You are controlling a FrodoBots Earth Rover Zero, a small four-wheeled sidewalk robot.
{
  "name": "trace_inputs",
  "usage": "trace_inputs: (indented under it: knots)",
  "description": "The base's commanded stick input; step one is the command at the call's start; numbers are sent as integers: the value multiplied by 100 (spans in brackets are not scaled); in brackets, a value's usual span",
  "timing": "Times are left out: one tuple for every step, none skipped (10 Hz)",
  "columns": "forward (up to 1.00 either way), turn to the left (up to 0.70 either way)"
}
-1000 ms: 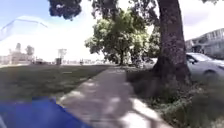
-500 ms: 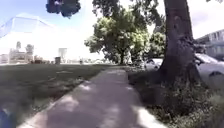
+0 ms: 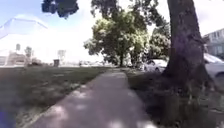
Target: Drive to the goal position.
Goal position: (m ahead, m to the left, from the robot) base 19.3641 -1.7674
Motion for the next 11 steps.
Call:
trace_inputs:
  knots:
    - [70, 35]
    - [70, 35]
    - [70, 35]
    - [70, 35]
    - [70, 19]
    - [70, 0]
    - [70, 0]
    - [70, 0]
    - [70, 0]
    - [70, 0]
    - [70, 0]
